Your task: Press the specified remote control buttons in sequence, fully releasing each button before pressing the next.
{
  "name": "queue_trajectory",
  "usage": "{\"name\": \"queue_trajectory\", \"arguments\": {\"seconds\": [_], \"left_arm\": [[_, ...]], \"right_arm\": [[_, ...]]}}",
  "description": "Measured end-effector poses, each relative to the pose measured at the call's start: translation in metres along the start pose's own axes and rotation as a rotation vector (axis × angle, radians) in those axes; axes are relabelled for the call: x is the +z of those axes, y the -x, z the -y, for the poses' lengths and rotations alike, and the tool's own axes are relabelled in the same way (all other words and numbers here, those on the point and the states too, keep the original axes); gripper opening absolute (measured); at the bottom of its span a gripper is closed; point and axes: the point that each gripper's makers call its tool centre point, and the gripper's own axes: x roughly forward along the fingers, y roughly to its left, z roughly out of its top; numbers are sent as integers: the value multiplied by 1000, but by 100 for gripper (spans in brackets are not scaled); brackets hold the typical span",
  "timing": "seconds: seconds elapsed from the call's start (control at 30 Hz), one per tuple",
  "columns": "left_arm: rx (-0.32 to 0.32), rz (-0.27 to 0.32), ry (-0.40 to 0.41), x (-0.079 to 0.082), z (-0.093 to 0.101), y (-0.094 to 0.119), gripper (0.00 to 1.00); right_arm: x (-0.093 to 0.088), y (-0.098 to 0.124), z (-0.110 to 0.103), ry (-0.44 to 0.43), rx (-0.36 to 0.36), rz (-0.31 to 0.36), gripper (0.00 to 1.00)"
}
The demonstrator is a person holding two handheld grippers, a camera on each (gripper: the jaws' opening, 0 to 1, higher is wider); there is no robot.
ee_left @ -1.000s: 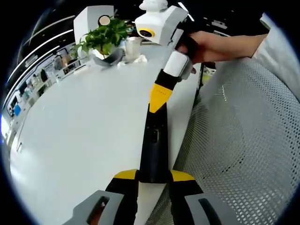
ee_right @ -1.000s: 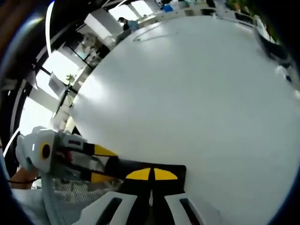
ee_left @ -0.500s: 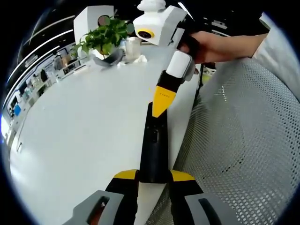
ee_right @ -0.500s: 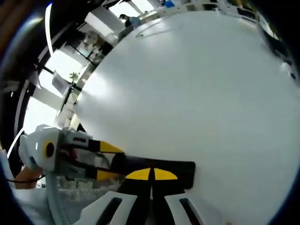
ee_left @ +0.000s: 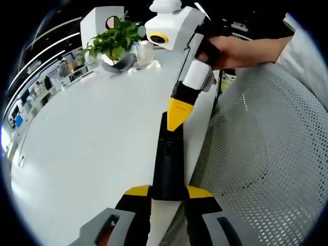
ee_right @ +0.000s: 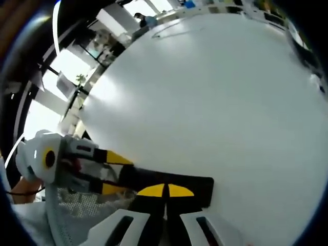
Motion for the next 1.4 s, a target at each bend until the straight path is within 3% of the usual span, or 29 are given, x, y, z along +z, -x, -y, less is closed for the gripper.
{"name": "queue_trajectory", "arguments": {"seconds": [0.53,0.77,1.0,1.1,1.23,1.4], "left_arm": [[-2,3,-1,0,0,-1,24],[0,4,-1,0,0,-1,24],[0,4,0,1,0,-1,24],[0,4,0,1,0,-1,24],[0,4,0,1,0,-1,24],[0,3,1,0,0,-1,24]], "right_arm": [[-1,-1,0,78,-13,15,0],[0,-1,1,69,-8,21,0],[1,0,1,6,12,10,0],[-6,3,0,-41,29,-42,0],[-1,7,2,-64,27,-8,0],[-2,10,-1,-126,51,-24,0]]}}
